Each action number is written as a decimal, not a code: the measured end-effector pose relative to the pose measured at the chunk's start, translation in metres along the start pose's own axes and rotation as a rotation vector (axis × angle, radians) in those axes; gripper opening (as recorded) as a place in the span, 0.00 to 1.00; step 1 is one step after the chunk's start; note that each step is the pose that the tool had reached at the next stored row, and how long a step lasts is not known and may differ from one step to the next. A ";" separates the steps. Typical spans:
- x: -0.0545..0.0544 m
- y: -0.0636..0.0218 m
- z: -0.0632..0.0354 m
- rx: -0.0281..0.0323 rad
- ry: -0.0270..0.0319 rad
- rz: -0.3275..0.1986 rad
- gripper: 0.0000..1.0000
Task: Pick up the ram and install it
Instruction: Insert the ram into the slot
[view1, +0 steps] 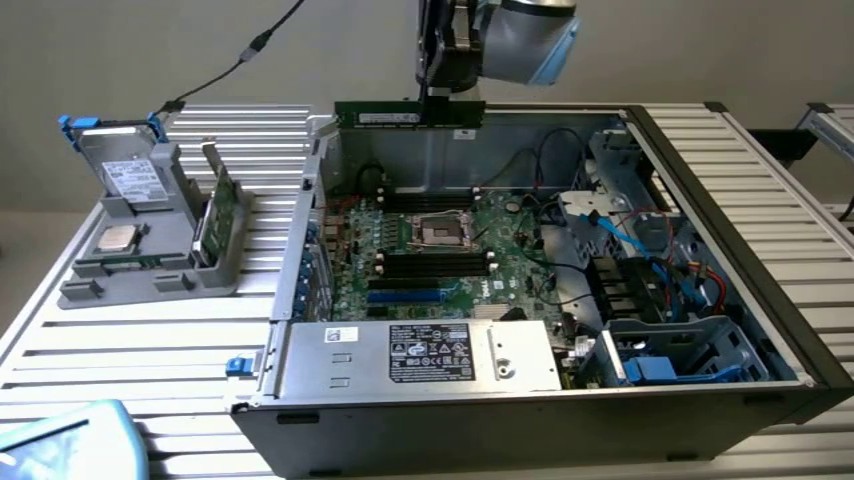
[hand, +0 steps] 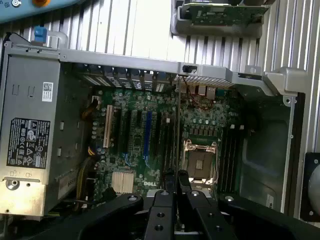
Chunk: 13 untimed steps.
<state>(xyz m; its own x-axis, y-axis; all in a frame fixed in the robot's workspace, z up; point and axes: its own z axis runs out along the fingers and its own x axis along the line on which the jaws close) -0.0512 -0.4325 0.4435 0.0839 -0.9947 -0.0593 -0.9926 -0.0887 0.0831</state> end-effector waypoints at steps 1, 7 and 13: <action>0.001 -0.0059 0.0101 0.0028 -0.0050 0.048 0.14; 0.003 -0.0221 0.0256 0.0057 -0.0086 0.096 0.14; 0.004 -0.0367 0.0317 0.0062 -0.0046 0.109 0.14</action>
<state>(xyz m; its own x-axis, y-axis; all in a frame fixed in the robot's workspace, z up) -0.0173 -0.4314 0.4088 -0.0246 -0.9982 -0.0549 -0.9963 0.0200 0.0830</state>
